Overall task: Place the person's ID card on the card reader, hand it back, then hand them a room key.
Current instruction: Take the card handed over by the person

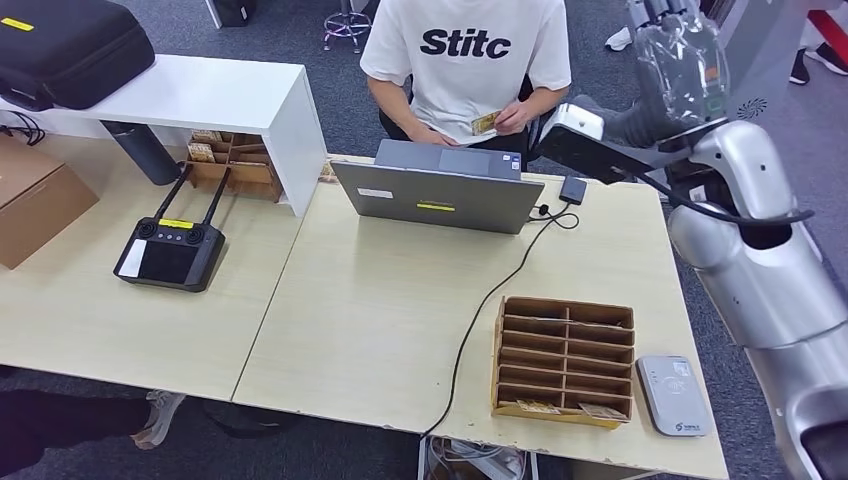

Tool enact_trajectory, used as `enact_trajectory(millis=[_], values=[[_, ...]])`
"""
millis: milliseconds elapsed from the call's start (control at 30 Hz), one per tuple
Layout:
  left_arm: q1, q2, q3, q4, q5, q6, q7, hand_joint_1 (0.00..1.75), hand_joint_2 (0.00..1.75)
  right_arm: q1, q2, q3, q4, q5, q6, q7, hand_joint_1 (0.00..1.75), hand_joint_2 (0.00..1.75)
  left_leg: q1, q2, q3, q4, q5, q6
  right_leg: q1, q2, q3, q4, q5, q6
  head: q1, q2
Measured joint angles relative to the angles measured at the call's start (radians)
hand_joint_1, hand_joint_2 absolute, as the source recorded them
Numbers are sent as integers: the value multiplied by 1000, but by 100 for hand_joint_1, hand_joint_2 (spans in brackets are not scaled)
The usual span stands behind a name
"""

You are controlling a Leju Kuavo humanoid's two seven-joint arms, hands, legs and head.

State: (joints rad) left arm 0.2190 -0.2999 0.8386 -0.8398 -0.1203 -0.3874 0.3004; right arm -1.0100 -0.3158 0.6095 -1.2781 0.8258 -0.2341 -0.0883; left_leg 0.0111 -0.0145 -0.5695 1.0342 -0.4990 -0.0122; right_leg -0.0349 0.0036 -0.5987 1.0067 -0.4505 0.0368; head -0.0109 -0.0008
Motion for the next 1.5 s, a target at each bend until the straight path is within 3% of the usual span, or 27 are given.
enact_trajectory(millis=[167, 433, 733, 867, 1000, 1200, 1500], values=[[-47, 27, 14, 119, -23, -7, -40, 0, 175, -103, 61, 73, 200, 19, 36, 26, 0, 175, 0, 0, 0, 0, 0, 0, 0, 0, 0, 0, 0, 0, 0, 0], [-80, 55, 14, 229, -47, 3, -63, 0, 175, -184, 145, 145, 421, 44, 56, 67, 0, 175, 0, 0, 0, 0, 0, 0, 0, 0, 0, 0, 0, 0, 0, 0], [-49, 15, 28, 172, -60, -29, 59, 0, 175, -198, 195, 160, 561, 36, -31, 129, 1, 175, 0, 0, 0, 0, 0, 0, 0, 0, -1, -1, 0, 0, 0, 0], [-17, -17, 37, 92, -40, -58, 123, 0, 175, -196, 206, 145, 592, 39, -95, 159, 171, 175, 0, 0, 0, 0, 0, 0, 0, 0, -1, -1, 0, 0, 0, 0], [31, -36, 7, 9, 53, -32, 177, 0, 175, -182, 209, 126, 605, 53, -129, 164, 175, 175, 0, 1, 0, 0, 0, 0, 0, 1, -1, -1, 0, 0, 0, 0], [124, -50, -119, -133, 192, 31, 238, 0, 175, -155, 210, 89, 609, 55, -157, 135, 175, 175, 0, 0, 0, 0, 0, 0, 0, 1, -2, -1, 0, 0, 0, 0], [157, -52, -193, -199, 208, 7, 222, 0, 175, -133, 210, 43, 589, 50, -181, 93, 175, 175, 0, 1, -1, 0, 0, 0, 0, 1, -2, -1, 0, 0, 0, 0]])
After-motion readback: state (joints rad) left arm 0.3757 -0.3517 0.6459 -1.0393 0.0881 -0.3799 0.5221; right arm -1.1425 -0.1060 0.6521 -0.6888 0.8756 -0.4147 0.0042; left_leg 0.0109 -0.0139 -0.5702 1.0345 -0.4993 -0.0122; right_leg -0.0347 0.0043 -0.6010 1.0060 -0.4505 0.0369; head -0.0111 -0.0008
